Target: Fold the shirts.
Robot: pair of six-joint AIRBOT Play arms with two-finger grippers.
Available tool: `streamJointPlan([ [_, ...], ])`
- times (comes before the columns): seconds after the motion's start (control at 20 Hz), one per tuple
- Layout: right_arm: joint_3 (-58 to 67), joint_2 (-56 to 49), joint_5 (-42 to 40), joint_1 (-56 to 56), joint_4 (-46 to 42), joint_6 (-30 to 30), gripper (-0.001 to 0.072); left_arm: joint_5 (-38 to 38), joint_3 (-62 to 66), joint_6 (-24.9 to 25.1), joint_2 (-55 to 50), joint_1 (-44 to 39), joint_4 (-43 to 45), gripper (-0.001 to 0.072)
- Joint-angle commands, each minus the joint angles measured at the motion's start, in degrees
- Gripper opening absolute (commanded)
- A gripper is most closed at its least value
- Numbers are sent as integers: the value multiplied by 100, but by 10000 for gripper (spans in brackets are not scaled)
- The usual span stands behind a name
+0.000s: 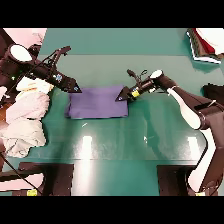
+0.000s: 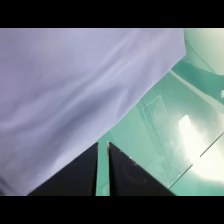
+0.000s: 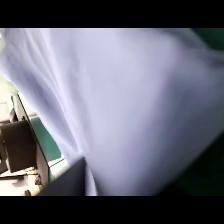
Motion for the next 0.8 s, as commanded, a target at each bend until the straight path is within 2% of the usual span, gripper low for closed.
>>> streamJointPlan([
  [0.0,358,-129,-13,146,-20,-26,58,7,7,2,4,0,-35,107],
  [0.05,479,-83,52,120,-20,-85,19,7,7,2,4,0,-87,107],
  [0.15,640,175,162,-13,-22,-153,19,11,7,2,4,-2,-304,28],
  [0.3,323,1045,-13,-649,-31,-153,18,70,7,0,4,-9,-671,27],
  [0.55,-796,2636,-317,-2603,-90,-153,16,595,7,-22,4,-522,-785,28],
  [0.75,-1261,3407,-1340,-4378,-94,-155,16,1231,7,-20,4,-1200,-824,28],
])
